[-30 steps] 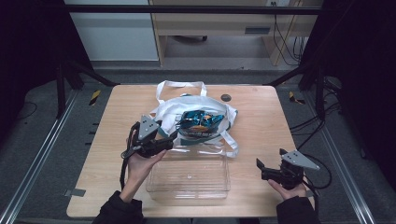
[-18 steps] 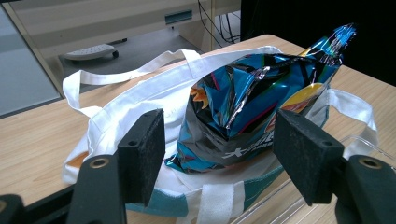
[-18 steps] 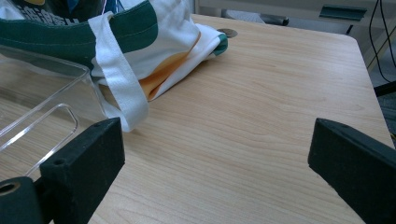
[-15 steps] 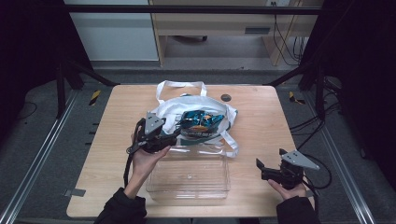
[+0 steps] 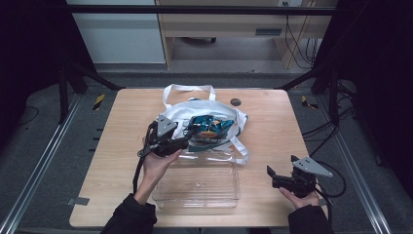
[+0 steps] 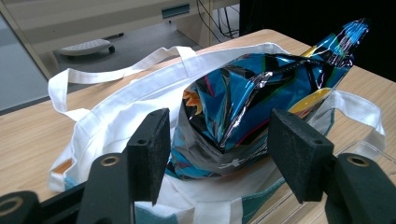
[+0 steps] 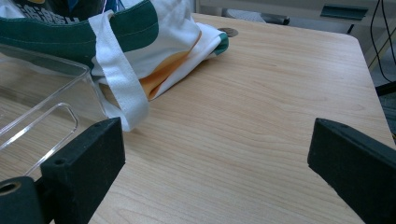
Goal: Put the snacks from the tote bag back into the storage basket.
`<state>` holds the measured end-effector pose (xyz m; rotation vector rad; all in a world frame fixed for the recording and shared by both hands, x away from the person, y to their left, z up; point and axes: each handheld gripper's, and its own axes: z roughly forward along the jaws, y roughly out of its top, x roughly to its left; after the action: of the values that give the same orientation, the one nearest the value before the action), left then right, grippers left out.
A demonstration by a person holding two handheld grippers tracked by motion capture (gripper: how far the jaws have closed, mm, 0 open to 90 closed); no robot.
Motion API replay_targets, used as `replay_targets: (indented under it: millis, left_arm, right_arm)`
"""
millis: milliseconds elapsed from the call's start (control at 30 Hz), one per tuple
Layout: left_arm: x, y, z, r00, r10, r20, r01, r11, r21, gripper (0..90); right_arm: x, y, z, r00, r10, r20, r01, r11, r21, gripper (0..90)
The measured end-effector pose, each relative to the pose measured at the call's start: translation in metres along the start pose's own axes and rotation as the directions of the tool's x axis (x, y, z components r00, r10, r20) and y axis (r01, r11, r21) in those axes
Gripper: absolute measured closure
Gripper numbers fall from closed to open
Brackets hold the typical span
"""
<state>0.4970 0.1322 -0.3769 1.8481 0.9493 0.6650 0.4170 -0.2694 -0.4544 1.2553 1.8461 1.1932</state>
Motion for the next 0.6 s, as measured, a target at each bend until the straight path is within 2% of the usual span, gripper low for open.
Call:
replay_targets:
  millis: [167, 433, 600]
  left_arm:
    - [-0.004, 0.002, 0.008, 1.0000, 0.003, 0.007, -0.003, 0.9999, 0.011, 43.8]
    - [-0.006, 0.004, 0.014, 0.9999, 0.012, -0.004, -0.012, 0.9999, 0.011, 50.5]
    - [-0.005, 0.003, 0.017, 1.0000, 0.001, 0.000, -0.001, 0.9999, 0.017, 56.7]
  right_arm:
    - [0.000, 0.000, 0.000, 1.0000, -0.001, 0.000, 0.001, 1.000, 0.000, 4.3]
    - [0.000, 0.000, 0.000, 1.0000, 0.001, -0.001, -0.001, 1.000, 0.000, 4.3]
    - [0.000, 0.000, 0.000, 1.0000, 0.002, -0.004, -0.002, 1.000, 0.001, 4.3]
